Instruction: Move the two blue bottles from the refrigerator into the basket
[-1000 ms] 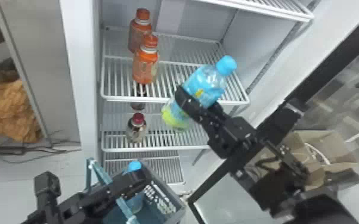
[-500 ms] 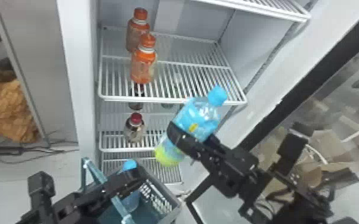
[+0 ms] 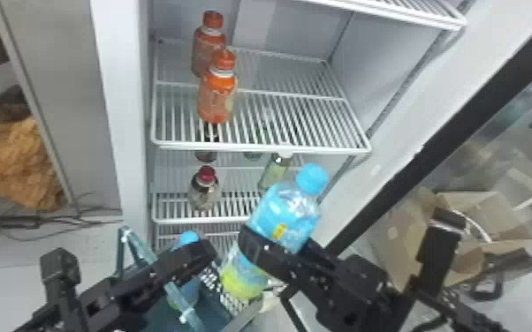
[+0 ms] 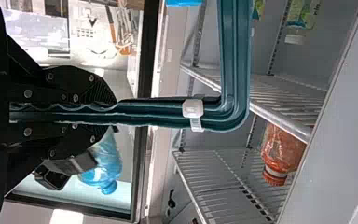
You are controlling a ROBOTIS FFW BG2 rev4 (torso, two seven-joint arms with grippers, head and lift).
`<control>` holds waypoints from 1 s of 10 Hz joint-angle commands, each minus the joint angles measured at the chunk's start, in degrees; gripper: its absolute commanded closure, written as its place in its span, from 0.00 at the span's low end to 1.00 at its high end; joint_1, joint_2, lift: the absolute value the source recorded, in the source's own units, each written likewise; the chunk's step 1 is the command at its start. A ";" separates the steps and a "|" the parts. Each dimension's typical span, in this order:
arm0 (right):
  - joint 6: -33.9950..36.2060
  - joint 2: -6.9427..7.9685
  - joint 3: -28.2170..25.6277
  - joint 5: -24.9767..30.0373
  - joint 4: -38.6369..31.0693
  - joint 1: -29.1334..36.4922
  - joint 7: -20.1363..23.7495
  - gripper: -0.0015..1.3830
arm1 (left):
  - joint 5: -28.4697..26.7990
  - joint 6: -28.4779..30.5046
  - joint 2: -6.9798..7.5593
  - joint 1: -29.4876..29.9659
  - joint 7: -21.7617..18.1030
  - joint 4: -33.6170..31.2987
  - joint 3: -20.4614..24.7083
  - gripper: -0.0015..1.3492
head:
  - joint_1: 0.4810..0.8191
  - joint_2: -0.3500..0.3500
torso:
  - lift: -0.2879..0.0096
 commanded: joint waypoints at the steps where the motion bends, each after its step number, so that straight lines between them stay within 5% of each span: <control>1: 2.09 0.33 -0.66 -0.13 -0.62 1.74 0.25 0.92 | 0.42 -0.45 0.14 0.00 -0.01 -0.03 -0.28 0.89 | 0.63 0.05 | 0.93; 7: 6.31 2.18 -2.83 -0.82 4.16 2.03 2.01 0.92 | 6.48 -5.93 2.16 -0.28 0.52 -0.03 -4.97 0.89 | 0.63 0.00 | 0.93; 10: 6.31 2.44 -1.23 -5.27 13.59 -1.35 4.20 0.92 | 7.85 -6.77 2.51 -0.84 0.96 -0.03 -6.79 0.89 | 0.63 0.00 | 0.93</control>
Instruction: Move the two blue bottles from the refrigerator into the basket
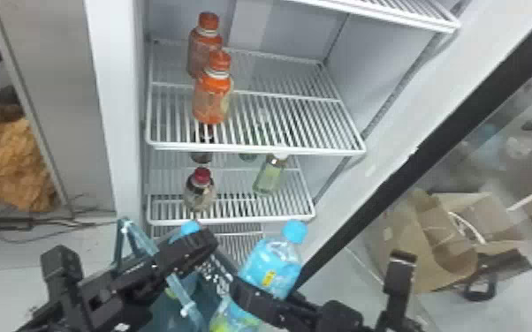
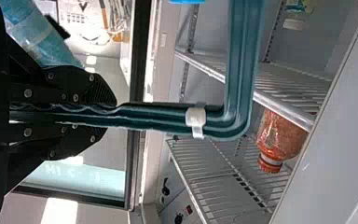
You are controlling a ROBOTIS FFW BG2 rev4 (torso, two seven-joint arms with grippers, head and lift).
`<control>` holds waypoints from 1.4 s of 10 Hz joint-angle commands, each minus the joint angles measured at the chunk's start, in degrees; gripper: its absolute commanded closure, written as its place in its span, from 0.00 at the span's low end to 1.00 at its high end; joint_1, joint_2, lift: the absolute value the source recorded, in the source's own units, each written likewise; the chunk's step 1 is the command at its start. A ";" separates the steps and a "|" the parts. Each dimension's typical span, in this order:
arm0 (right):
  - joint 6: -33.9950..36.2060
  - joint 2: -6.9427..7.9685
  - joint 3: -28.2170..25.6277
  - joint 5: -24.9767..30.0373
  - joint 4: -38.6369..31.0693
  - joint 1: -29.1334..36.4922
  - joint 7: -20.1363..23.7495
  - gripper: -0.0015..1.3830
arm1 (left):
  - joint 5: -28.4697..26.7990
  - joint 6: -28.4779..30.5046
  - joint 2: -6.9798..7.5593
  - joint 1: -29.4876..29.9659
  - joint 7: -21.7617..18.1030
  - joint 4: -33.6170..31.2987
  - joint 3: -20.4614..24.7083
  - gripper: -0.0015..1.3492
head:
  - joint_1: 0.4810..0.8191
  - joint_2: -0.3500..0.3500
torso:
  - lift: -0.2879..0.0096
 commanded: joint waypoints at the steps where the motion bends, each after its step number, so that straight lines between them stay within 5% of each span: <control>1: -1.37 -0.11 1.88 -4.26 5.76 -1.92 0.55 0.92 | 0.66 -0.20 0.18 -0.21 0.09 -0.01 -1.02 0.89 | 0.63 0.00 | 0.93; 8: -10.37 -0.38 3.71 -6.55 11.24 -4.73 1.25 0.92 | 2.83 -1.46 1.23 -0.63 0.35 -0.15 -3.77 0.89 | 0.63 0.02 | 0.93; 9: -10.51 -0.38 4.17 -7.46 12.23 -5.01 1.25 0.85 | 2.94 -1.46 1.14 -0.63 0.35 -0.15 -3.65 0.89 | 0.63 0.01 | 0.93; 12: -10.65 -0.64 5.42 -8.15 12.93 -5.30 1.34 0.13 | 2.94 -1.60 1.14 -0.63 0.44 -0.29 -3.77 0.89 | 0.63 0.04 | 0.93; 14: -11.35 -0.55 4.74 -8.26 13.35 -5.15 1.43 0.09 | 2.94 -1.74 1.14 -0.63 0.44 -0.29 -3.77 0.89 | 0.63 0.04 | 0.93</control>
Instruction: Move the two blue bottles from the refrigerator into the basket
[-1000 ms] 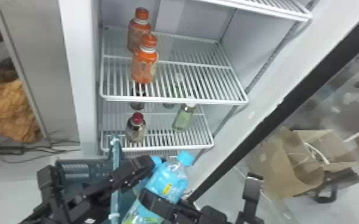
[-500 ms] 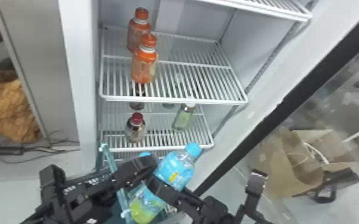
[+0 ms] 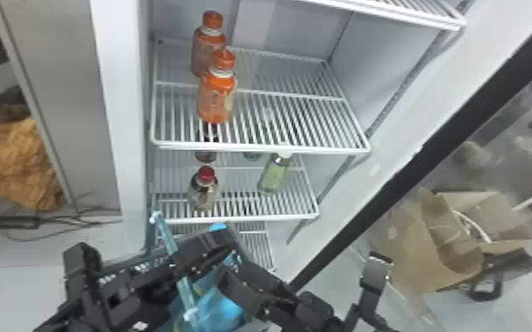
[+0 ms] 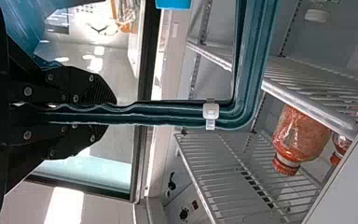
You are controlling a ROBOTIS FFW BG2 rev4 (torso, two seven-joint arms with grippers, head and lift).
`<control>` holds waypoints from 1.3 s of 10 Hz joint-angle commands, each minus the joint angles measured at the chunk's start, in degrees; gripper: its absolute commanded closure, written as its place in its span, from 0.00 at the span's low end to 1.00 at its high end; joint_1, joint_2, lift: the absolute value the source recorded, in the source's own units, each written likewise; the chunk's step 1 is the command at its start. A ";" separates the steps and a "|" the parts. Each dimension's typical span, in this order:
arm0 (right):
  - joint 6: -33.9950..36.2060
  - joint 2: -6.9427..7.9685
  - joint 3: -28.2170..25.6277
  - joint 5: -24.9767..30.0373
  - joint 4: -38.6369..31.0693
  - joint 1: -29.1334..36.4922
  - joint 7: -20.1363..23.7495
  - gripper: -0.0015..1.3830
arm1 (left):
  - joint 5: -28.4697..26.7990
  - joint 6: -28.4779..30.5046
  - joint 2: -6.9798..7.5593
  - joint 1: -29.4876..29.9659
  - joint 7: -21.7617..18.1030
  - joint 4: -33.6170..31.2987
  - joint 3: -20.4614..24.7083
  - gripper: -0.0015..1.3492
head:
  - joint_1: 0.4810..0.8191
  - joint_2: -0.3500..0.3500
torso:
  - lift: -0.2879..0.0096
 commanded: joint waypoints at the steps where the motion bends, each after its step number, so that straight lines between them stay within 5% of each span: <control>1: -0.27 0.24 -0.85 0.30 0.01 0.42 0.03 0.09 | 0.11 -0.08 0.09 0.00 -0.14 0.10 0.01 0.89 | 0.63 0.04 | 0.93; 7: -4.07 1.29 -7.48 0.76 -3.23 6.61 0.64 0.10 | 0.57 -0.50 0.26 0.57 -0.14 -0.04 0.12 0.89 | 0.63 0.00 | 0.93; 13: -33.74 1.56 -8.62 3.39 8.31 9.98 1.17 0.10 | 1.14 -1.34 0.17 2.25 -0.14 -0.18 0.81 0.89 | 0.63 0.00 | 0.93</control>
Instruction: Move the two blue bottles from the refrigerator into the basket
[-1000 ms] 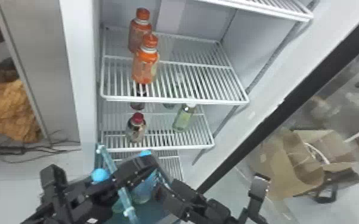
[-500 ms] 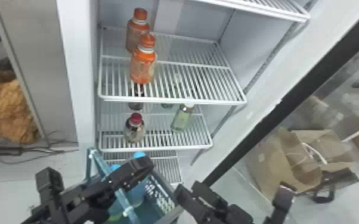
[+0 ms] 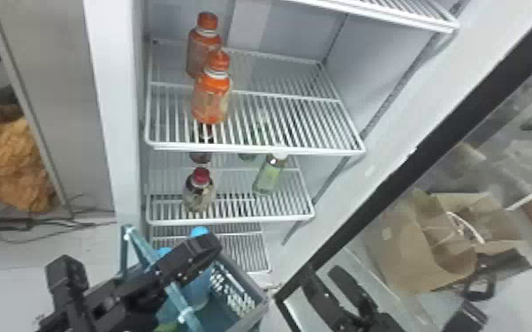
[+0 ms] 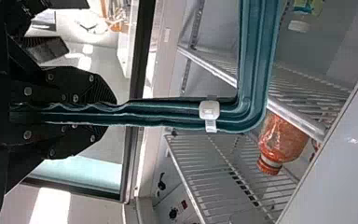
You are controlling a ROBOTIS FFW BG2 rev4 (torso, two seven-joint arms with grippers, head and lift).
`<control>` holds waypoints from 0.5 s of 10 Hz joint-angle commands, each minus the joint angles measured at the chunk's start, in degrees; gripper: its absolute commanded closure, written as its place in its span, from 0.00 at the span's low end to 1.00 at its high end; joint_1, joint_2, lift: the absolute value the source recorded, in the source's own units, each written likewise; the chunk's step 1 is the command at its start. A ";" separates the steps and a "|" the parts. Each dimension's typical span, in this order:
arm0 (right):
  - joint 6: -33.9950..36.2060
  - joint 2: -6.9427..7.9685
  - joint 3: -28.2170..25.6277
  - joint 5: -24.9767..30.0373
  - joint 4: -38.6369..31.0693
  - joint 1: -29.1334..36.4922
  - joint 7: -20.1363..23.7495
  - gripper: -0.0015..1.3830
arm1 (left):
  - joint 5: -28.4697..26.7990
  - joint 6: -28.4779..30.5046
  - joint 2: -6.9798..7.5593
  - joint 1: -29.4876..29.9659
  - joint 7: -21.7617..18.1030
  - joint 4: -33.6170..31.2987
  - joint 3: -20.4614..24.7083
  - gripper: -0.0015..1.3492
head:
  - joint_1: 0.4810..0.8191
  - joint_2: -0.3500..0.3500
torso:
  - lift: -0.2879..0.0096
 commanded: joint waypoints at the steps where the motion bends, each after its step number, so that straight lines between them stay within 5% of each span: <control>1: -9.52 -0.20 -0.05 3.01 3.59 0.22 -0.20 0.10 | 0.00 -0.04 -0.11 0.15 0.00 -0.06 0.01 0.89 | 0.63 0.00 | 0.93; 5: -20.07 -0.03 -1.19 13.98 4.44 1.21 -0.82 0.10 | -0.11 0.10 -0.91 1.83 0.00 -0.76 1.38 0.89 | 0.63 0.00 | 0.93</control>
